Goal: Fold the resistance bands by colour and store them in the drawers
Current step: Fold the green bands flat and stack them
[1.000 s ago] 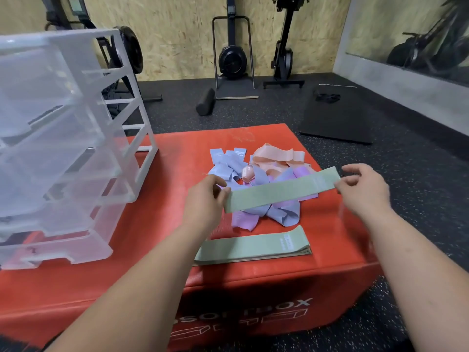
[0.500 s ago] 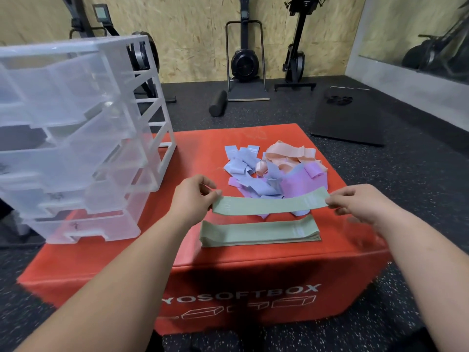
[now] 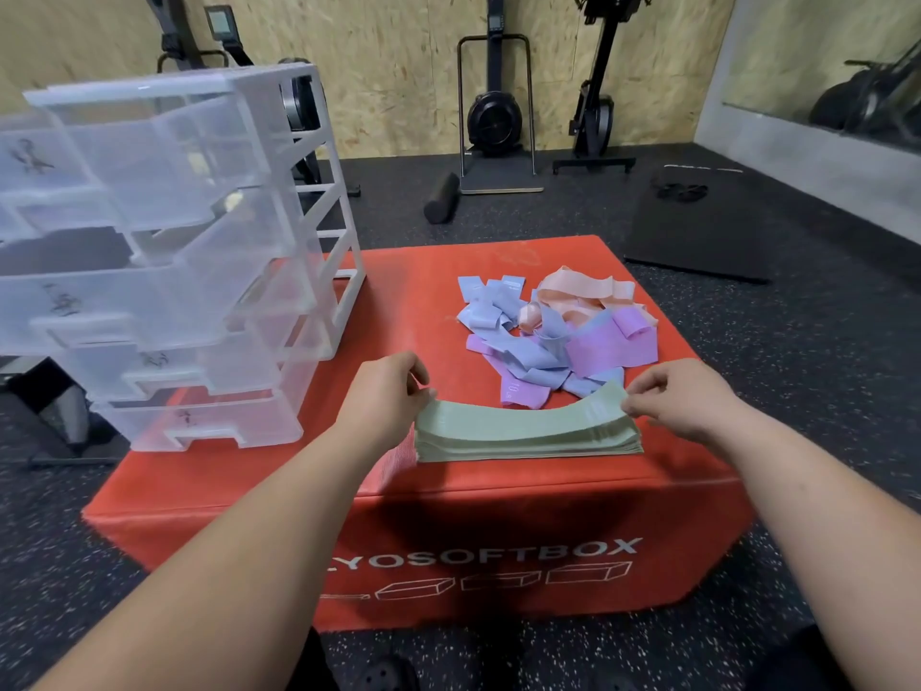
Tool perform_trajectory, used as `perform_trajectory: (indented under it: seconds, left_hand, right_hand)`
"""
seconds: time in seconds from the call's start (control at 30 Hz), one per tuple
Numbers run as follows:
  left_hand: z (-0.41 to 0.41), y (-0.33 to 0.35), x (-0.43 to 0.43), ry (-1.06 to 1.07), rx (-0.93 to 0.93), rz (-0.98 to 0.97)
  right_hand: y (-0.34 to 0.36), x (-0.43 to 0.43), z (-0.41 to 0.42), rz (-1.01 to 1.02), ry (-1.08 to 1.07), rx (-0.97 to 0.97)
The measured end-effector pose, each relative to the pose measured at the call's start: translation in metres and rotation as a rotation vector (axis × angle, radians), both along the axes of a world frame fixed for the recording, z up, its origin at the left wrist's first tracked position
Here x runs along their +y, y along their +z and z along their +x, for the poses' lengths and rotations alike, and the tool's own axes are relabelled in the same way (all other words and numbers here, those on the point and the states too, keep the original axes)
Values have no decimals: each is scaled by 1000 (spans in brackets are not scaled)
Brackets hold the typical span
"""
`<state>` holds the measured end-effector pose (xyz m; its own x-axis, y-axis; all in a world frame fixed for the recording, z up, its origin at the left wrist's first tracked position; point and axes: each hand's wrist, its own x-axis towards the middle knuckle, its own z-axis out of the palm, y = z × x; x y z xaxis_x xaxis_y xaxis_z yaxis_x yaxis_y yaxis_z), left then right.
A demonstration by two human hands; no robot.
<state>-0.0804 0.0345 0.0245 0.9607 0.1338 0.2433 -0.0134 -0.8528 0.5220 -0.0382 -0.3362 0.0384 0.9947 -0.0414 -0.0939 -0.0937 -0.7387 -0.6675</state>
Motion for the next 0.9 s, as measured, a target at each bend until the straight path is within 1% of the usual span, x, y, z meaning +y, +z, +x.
perform_trajectory:
  seconds: [0.17,0.3,0.4,0.43,0.5,0.57,0.63,0.7,0.8,0.9]
  left_hand:
    - [2,-8,-1,-42,39,64]
    - [4,-11,0,-73,83,190]
    - [4,-14,0,-105,90,318]
    - [4,-16,0,-119,86,344]
    - [6,-17,1,-184,96,318]
    - [5,-17,1,-296,169,282]
    - [3,-19,0,-397,278,339]
    - [3,-24,-1,-432,337,418]
    - [6,-26,0,-429,289,428]
    - [7,-23,0,-421,264,402]
  right_hand:
    - [-1,7,0,-243,41,-40]
    - [-4,8,-1,-376,104,52]
    - [-3,7,2,-495,140,58]
    - [-2,7,4,-505,145,44]
    - [0,6,5,-487,172,4]
    - [2,4,4,-474,287,-34]
    - [3,5,2,-500,447,-21]
    - [1,7,0,-544,523,17]
    - [-4,8,1,-625,526,11]
    - [-3,7,2,-638,509,-13]
